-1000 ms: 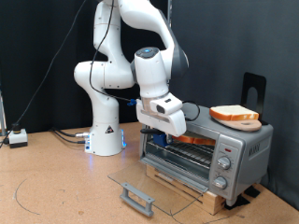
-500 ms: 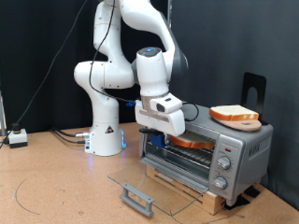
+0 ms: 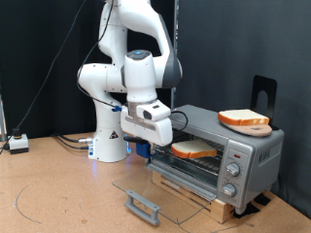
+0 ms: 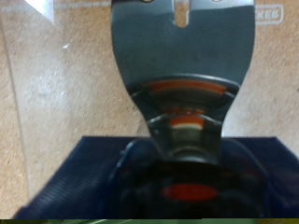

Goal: Make a piece of toast with the oven

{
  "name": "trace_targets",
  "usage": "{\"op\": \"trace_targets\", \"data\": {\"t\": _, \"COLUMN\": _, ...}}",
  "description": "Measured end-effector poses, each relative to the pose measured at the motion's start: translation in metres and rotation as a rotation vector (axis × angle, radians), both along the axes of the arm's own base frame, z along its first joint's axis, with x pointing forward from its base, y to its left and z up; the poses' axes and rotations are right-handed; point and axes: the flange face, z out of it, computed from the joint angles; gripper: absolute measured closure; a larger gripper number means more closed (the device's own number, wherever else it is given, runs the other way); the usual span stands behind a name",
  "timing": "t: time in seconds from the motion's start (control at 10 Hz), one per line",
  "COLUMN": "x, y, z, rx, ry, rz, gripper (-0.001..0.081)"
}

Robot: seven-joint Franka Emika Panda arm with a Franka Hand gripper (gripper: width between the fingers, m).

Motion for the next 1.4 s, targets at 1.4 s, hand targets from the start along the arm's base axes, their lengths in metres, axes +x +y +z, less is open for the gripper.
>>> {"op": "trace_targets", "data": {"t": 1.4, "x": -0.003, "y": -0.081, "z": 0.056, "rx": 0.362, "ry": 0.033, "rz": -0.161, "gripper": 0.0411}}
